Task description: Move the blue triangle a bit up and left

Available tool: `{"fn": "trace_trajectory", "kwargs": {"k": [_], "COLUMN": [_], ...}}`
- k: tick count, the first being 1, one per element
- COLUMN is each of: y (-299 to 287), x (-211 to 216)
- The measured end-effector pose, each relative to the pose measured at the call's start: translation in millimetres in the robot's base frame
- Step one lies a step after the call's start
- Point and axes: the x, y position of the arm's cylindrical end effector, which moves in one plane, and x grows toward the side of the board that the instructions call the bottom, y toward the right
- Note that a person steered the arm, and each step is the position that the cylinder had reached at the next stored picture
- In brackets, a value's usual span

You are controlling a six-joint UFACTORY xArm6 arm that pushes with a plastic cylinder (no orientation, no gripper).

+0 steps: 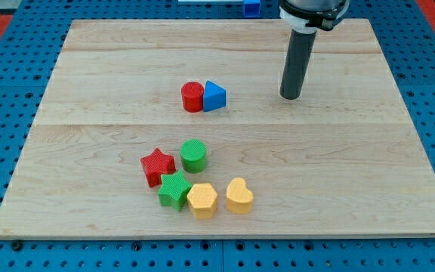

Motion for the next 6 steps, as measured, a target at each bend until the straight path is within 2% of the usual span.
{"fn": "trace_trajectory", "kwargs": {"k": [1,3,4,5,6], "y": [0.4,-11.6,-93.3,-153.6,-175.0], "x": [0.0,60.0,34.4,-11.7,-20.3]}}
